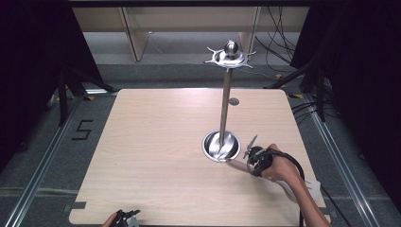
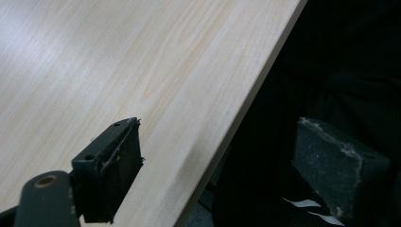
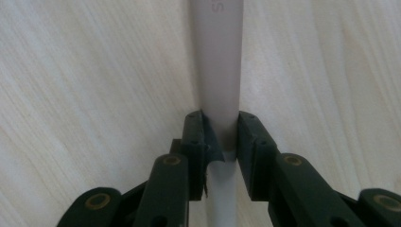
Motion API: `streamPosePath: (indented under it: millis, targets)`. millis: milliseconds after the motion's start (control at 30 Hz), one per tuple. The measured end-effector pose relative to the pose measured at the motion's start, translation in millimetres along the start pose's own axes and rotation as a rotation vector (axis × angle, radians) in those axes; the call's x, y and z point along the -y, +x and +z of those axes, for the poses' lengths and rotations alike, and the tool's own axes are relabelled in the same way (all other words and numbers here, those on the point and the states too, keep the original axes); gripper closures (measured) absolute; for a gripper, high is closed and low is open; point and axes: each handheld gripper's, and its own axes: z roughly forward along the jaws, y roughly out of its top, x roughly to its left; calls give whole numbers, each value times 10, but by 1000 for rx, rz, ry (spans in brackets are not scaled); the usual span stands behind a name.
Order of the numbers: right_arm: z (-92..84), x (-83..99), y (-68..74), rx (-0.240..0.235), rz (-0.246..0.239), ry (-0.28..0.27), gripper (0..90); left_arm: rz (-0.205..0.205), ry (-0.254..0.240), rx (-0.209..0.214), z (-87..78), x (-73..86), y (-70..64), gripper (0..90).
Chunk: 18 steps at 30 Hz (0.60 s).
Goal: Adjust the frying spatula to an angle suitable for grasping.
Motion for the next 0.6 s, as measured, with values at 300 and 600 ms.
streamPosePath:
  millis: [300, 600]
  targets:
    - [-265, 239, -102, 18, 93, -227, 751, 6, 0, -1, 1, -3, -3, 155]
    - [-490, 441, -108, 43, 182, -370, 751, 2, 7, 1, 8, 2, 2, 155]
